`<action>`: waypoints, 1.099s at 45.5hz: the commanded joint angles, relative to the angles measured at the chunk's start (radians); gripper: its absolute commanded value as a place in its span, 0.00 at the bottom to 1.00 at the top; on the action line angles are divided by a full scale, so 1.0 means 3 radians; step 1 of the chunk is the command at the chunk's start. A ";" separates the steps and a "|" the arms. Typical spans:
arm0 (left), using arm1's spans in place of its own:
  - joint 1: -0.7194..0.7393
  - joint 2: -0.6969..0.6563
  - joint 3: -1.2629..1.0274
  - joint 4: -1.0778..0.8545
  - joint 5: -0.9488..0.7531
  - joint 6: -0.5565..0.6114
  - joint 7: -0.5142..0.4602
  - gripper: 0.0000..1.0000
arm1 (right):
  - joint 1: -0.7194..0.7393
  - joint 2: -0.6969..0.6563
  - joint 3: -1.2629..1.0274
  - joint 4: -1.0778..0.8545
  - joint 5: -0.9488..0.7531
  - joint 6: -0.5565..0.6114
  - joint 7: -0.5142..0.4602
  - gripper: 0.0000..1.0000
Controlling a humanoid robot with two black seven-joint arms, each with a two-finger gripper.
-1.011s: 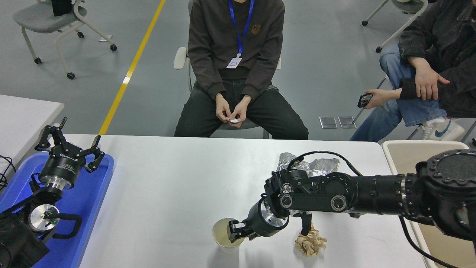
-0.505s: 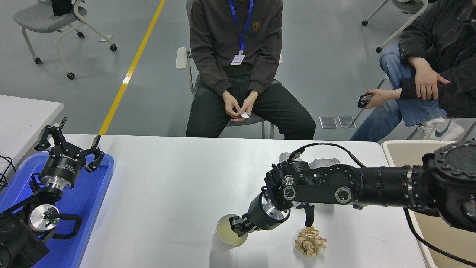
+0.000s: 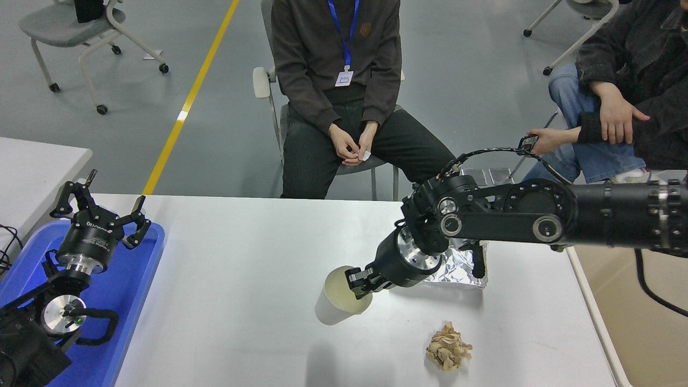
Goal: Clean the table surface
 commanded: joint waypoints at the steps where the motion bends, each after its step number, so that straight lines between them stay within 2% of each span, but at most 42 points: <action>1: 0.0000 0.0000 0.0000 0.0001 0.0000 0.0000 0.0001 1.00 | 0.0396 -0.0425 -0.0029 0.0332 0.0104 0.0074 0.0001 0.00; 12: 0.0000 0.0000 0.0000 0.0001 0.0000 0.0000 0.0001 1.00 | 0.0677 -0.0798 -0.0040 0.0460 0.0248 0.0161 0.0006 0.00; 38: 0.0000 0.0000 0.0000 0.0001 0.0000 0.0000 0.0001 1.00 | 0.0718 -0.1943 0.0017 0.0557 0.0186 0.0585 0.0006 0.00; 50: 0.0000 0.0000 0.0000 -0.0004 0.0000 0.0000 0.0001 1.00 | 0.0305 -0.2439 0.0047 0.0435 -0.0340 0.0631 0.0195 0.00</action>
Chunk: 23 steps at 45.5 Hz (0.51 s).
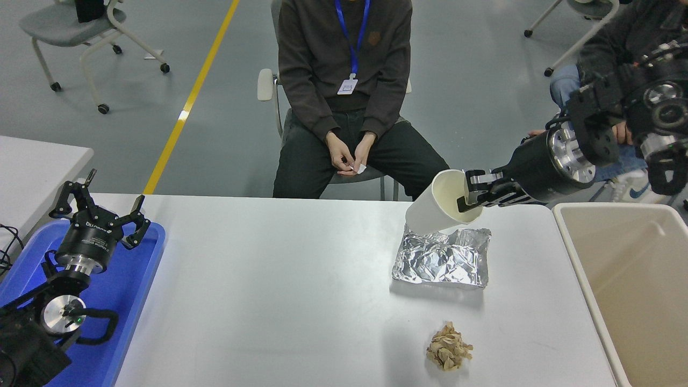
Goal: Clean the table surface
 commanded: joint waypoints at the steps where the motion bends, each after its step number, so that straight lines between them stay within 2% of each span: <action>1: 0.0000 -0.0001 0.0000 0.0000 0.0000 0.0000 0.0002 1.00 | -0.0331 -0.0476 0.0044 -0.0120 -0.0399 0.0078 0.0162 0.00; 8: 0.0000 -0.0001 0.0000 0.0000 0.0000 0.0000 0.0002 1.00 | -0.0572 -0.0736 0.0136 -0.0177 -0.0497 0.0078 0.0269 0.00; 23: 0.0000 -0.0001 0.0000 0.0000 0.0000 0.0000 0.0001 1.00 | -0.0674 -0.1186 0.0177 -0.0401 -0.0497 0.0067 0.0443 0.00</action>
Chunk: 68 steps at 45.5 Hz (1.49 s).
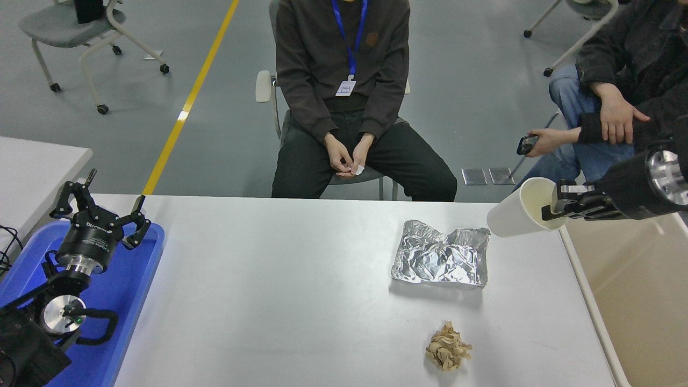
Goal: Clean the table surface
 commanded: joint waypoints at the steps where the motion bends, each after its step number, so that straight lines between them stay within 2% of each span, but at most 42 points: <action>1: 0.0000 -0.0001 0.0000 0.0000 0.0000 0.0000 -0.0001 1.00 | -0.0191 -0.0376 0.0041 -0.0252 -0.0050 -0.0006 0.0195 0.00; 11: 0.0000 -0.0001 0.0000 -0.0005 0.0000 0.0000 -0.0001 1.00 | -0.0375 -0.0402 0.0046 -0.0707 -0.0050 -0.0047 0.0390 0.00; 25: 0.0000 -0.0001 0.0000 0.0000 0.0000 0.0000 -0.0001 1.00 | -0.0861 -0.0136 0.0046 -0.1608 -0.0024 -0.0165 0.0753 0.00; 37: 0.0000 -0.0001 0.0000 -0.0005 0.0000 0.0000 -0.0001 1.00 | -0.1479 0.0201 0.0194 -0.2364 0.0063 -0.0359 0.1039 0.00; 50: 0.0000 -0.0001 0.0000 0.0000 0.0000 0.0000 -0.0006 1.00 | -0.2195 0.0554 0.0542 -0.3213 0.0257 -0.0359 0.1218 0.00; 57: 0.0000 -0.0001 0.0000 0.0000 0.0000 0.0000 -0.0001 1.00 | -0.2431 0.0809 0.0542 -0.3739 0.0257 -0.0364 0.1392 0.00; 68: 0.0000 -0.0001 0.0000 -0.0005 0.0000 0.0000 -0.0001 1.00 | -0.2656 0.1321 0.0542 -0.4614 0.0257 -0.0364 0.1469 0.00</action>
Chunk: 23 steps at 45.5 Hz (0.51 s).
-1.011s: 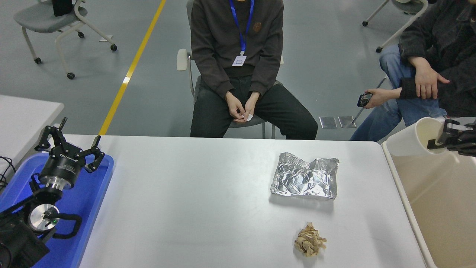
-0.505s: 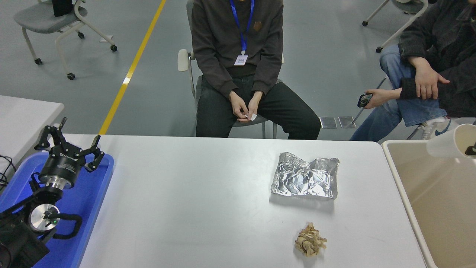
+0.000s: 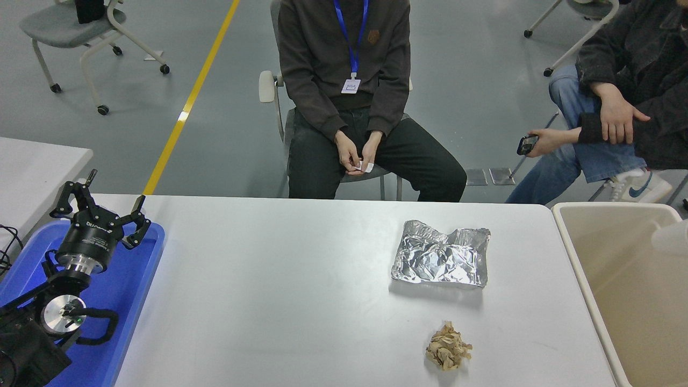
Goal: Clean the table surface
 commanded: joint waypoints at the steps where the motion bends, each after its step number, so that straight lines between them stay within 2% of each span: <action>1: 0.0000 0.0000 0.0000 -0.0003 0.0000 0.0000 0.0000 1.00 | -0.0303 0.0470 0.0031 -0.0849 0.0014 -0.0006 0.0131 0.00; 16: 0.0000 0.0000 0.0000 -0.0003 0.0000 -0.0005 -0.0005 1.00 | -0.0646 0.0966 -0.0005 -0.1069 0.0014 -0.0670 0.0136 0.00; 23: 0.0000 0.0000 0.0000 0.0002 0.0000 0.0000 -0.0005 1.00 | -0.0733 0.1109 0.0000 -0.1069 0.0040 -0.0834 0.0116 0.00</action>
